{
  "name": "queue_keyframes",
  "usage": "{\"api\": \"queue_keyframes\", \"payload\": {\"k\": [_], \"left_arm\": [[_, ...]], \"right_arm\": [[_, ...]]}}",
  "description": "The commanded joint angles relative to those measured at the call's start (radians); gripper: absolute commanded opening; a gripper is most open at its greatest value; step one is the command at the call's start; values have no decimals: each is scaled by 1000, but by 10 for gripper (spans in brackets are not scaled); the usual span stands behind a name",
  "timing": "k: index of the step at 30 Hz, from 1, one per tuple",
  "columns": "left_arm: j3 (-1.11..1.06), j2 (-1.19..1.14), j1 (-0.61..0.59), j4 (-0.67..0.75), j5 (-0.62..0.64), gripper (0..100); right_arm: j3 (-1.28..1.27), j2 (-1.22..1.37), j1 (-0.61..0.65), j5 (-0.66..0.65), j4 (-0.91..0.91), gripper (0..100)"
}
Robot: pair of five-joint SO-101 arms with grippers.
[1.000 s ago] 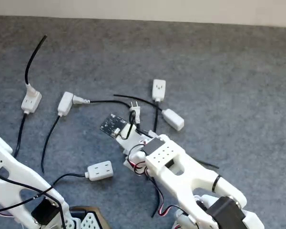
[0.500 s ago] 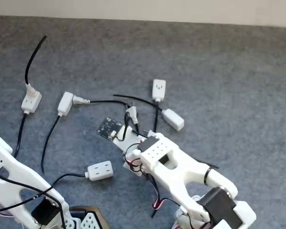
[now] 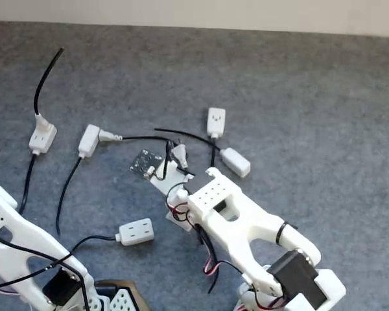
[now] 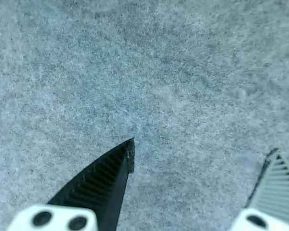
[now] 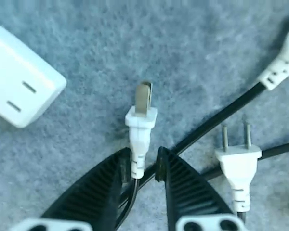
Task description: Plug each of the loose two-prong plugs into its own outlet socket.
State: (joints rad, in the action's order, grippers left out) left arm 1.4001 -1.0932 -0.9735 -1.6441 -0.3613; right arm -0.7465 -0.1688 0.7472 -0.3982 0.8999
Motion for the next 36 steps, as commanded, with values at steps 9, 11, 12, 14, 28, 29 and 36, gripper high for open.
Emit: {"api": "queue_keyframes", "payload": {"k": [9, 11, 12, 14, 28, 29, 36], "left_arm": [[44, 18, 13, -9, -9, 396], [44, 18, 12, -11, -9, 396], [44, 18, 12, -11, -9, 396], [44, 18, 12, -11, -9, 396], [44, 19, 12, -11, -9, 396], [44, 19, 12, -11, -9, 396], [44, 19, 12, -11, -9, 396]], "right_arm": [[54, 4, -10, -11, 12, 98], [54, 5, -10, -12, 12, 98], [54, 5, -12, -12, 12, 98], [54, 5, -13, -14, 12, 98], [54, 5, -12, -15, 18, 119], [54, 5, -12, -15, 18, 136], [54, 5, -10, -14, 18, 149]]}}
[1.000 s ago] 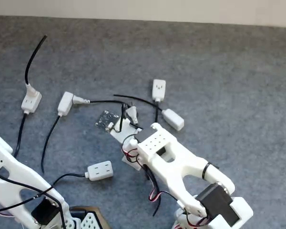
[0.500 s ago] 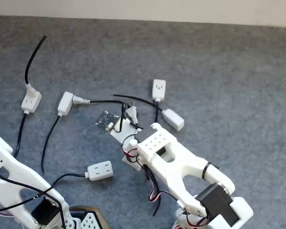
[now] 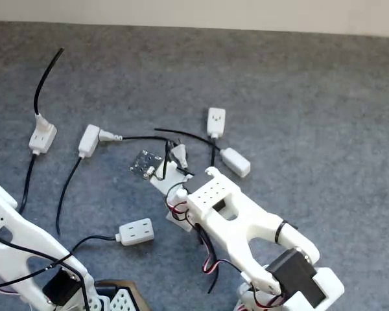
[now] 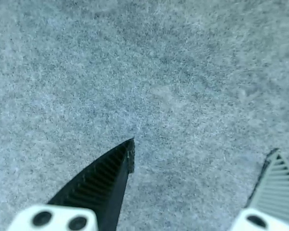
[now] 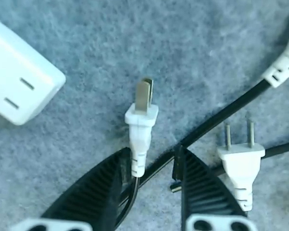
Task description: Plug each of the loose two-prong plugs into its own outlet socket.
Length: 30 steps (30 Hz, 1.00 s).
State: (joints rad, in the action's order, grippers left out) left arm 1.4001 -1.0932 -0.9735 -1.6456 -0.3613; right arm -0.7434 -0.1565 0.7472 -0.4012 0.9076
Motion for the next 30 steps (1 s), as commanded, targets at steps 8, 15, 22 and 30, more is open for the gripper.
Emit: {"api": "queue_keyframes", "payload": {"k": [8, 15, 22, 30], "left_arm": [[44, 19, 10, -9, -9, 396], [44, 19, 10, -31, -9, 396], [44, 21, 38, -120, -72, 396], [-303, 257, 150, -141, -153, 396]], "right_arm": [[50, -7, -10, -6, 10, 105], [50, -7, -10, -6, 8, 6], [54, -25, -10, 72, 4, 6], [-64, -412, 16, 132, -183, 6]]}}
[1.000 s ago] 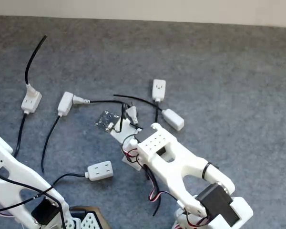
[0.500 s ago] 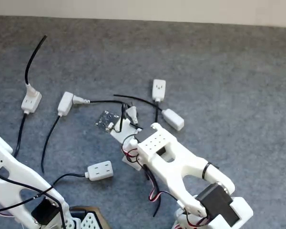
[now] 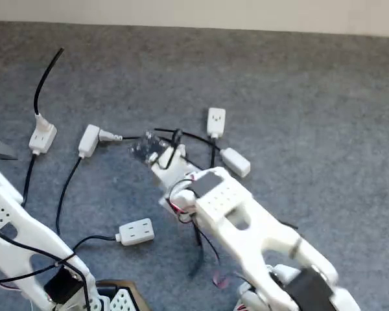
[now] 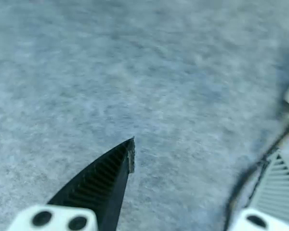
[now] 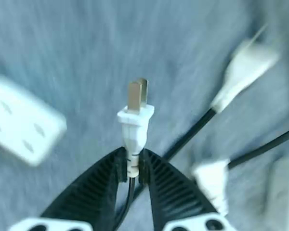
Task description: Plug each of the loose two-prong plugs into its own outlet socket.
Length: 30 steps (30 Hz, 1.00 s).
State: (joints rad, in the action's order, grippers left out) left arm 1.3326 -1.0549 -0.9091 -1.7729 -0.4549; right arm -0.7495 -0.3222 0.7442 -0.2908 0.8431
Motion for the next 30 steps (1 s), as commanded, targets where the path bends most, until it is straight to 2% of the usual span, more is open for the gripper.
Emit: {"api": "queue_keyframes", "payload": {"k": [1, 6, 10, 16, 20, 25, 30], "left_arm": [[-351, 291, 110, -14, -81, 396], [-849, 719, 263, -9, -155, 399], [-1144, 1072, 409, 5, -198, 400], [-1616, 1609, 522, 327, -201, 400], [-1965, 1919, 591, 511, -198, 401], [-2192, 2259, 685, 577, -121, 402], [-2265, 2502, 803, 582, 25, 412]], "right_arm": [[-94, -303, 36, 21, -145, 6], [-289, -536, 139, 21, -211, 6], [-343, -575, 173, 21, -217, 6], [-352, -575, 182, 25, -219, 6], [-354, -575, 185, 89, -229, 6], [-354, -575, 185, 190, -229, 6], [-355, -575, 185, 227, -228, 6]]}}
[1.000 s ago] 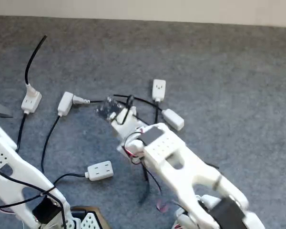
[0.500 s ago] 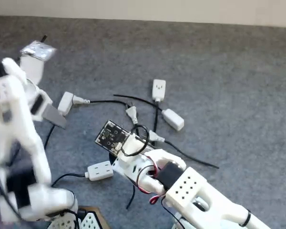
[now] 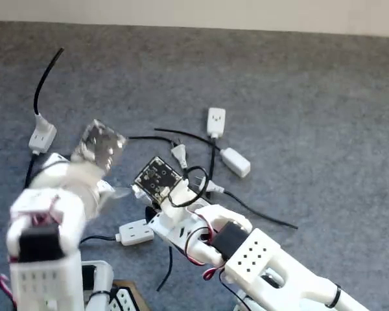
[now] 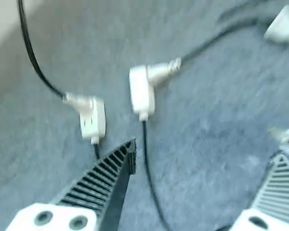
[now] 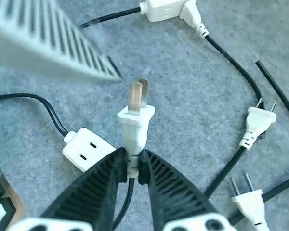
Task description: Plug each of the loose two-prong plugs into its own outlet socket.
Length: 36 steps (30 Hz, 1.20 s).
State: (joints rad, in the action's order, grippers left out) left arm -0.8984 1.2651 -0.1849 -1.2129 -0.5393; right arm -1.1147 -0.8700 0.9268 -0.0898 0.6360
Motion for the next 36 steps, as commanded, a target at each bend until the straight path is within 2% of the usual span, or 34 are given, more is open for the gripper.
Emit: {"api": "queue_keyframes", "payload": {"k": [1, 4, 9, 17, 29, 36], "left_arm": [[-44, 213, 91, 21, 137, 421], [-51, 260, 99, 20, 190, 425], [-125, 265, 99, 32, 195, 425], [-323, 266, 97, 190, 193, 425], [-473, 274, 48, 272, 192, 425], [-495, 274, 48, 273, 192, 425]], "right_arm": [[8, -27, 2, 26, -21, 6], [-22, -27, 2, 23, -22, 6], [-22, -28, 4, 25, -18, 6], [76, -31, 73, 28, 87, 6], [318, -38, 2, 18, 275, 6], [372, -38, -1, 18, 295, 6]]}}
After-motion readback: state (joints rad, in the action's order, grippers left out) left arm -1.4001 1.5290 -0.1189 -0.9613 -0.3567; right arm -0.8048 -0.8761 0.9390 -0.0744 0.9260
